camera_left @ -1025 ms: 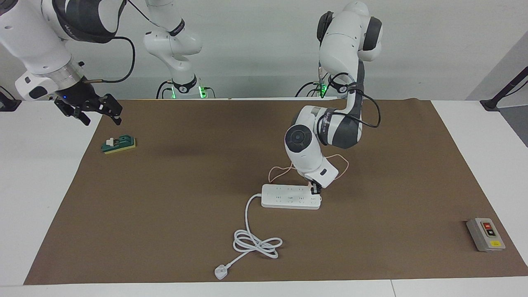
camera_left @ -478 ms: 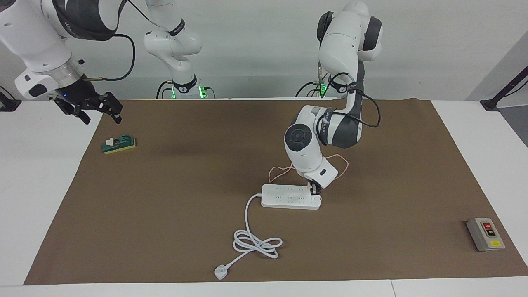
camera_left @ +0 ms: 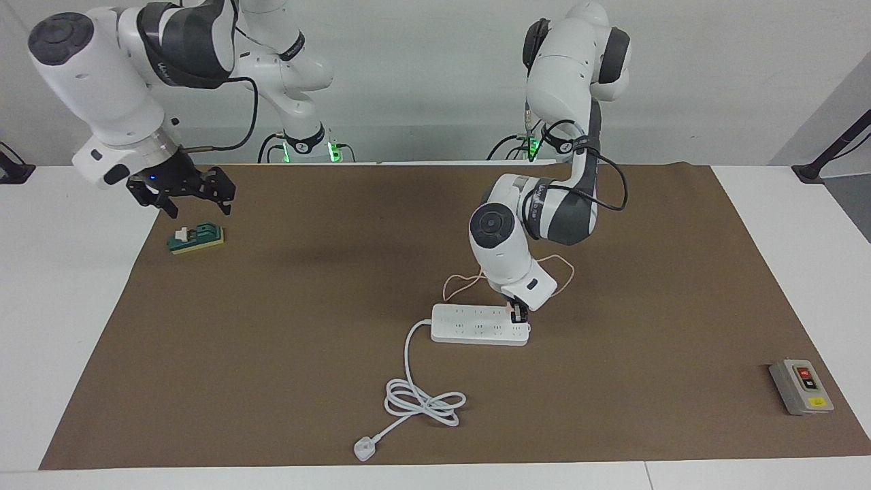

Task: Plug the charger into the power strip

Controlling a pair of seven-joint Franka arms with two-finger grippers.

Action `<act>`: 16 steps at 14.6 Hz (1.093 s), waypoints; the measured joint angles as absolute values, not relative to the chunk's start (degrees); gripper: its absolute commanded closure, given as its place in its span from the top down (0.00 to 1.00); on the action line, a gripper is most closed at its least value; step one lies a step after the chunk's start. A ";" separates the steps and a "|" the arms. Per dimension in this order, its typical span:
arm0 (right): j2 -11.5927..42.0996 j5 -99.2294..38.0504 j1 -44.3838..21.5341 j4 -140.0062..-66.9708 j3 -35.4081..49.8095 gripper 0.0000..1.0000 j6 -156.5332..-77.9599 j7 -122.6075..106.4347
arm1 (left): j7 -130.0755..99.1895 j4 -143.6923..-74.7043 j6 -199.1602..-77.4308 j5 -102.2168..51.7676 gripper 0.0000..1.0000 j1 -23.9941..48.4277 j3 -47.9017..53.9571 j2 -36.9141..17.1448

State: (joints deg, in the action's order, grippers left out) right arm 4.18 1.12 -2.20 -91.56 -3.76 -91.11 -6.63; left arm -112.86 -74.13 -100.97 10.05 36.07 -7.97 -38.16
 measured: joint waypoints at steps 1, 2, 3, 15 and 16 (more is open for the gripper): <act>4.18 1.35 -2.49 -91.49 -3.61 1.00 -91.01 -6.03 | -112.86 -74.20 -101.13 10.05 0.00 36.07 -7.98 -38.12; 4.16 1.40 -2.46 -91.35 -4.04 1.00 -90.93 -5.90 | -112.86 -74.35 -101.37 10.05 0.00 36.07 -7.98 -38.04; 4.12 1.40 -2.13 -91.18 -4.76 1.00 -90.82 -5.90 | -112.86 -74.70 -101.67 10.05 0.00 36.07 -7.98 -37.84; 2.62 -1.27 -1.14 -90.20 -10.71 1.00 -90.48 -6.78 | -112.86 -78.46 -103.71 10.05 0.00 36.07 -7.97 -35.62; 2.52 -1.28 -1.42 -90.13 -10.69 1.00 -90.48 -6.78 | -112.86 -78.47 -103.84 10.05 0.00 36.07 -7.97 -35.62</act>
